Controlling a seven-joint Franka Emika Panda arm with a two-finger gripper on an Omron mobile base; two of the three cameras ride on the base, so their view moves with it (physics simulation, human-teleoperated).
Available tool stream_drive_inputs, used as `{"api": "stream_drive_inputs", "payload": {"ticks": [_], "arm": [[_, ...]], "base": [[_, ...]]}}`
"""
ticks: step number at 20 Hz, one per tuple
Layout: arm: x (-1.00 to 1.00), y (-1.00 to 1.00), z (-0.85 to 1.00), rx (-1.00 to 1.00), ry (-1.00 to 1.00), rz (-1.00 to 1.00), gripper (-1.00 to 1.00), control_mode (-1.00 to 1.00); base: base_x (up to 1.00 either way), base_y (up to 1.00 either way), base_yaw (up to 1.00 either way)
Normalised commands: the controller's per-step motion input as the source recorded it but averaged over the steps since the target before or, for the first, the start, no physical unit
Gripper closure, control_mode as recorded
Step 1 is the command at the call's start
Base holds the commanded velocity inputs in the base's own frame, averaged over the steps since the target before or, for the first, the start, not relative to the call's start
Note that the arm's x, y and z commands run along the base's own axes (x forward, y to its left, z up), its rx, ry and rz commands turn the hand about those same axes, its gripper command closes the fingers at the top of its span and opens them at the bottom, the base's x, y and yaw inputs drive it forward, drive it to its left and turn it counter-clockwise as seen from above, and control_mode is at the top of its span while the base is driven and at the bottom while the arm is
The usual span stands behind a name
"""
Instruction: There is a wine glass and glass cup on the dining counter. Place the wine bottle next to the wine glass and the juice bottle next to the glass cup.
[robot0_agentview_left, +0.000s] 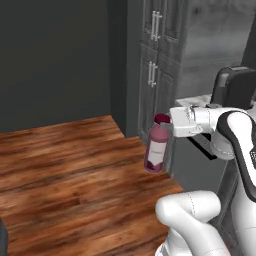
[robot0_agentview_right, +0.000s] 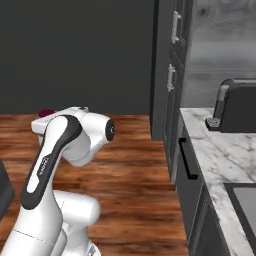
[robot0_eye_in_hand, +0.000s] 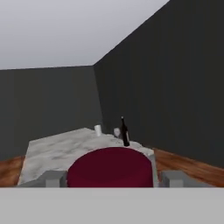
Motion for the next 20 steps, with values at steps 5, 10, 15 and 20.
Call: {"api": "stream_drive_inputs", "payload": {"ticks": [5,10,15,20], "arm": [[0.00,0.00,0.00,0.00,0.00,0.00,1.00,1.00],[0.00,0.00,0.00,0.00,0.00,0.00,1.00,1.00],[0.00,0.00,0.00,0.00,0.00,0.00,1.00,1.00],[0.00,0.00,0.00,0.00,0.00,0.00,1.00,1.00]], "base": [[1.00,0.00,0.14],[1.00,0.00,0.12],[1.00,0.00,0.11],[1.00,0.00,0.11]]}}
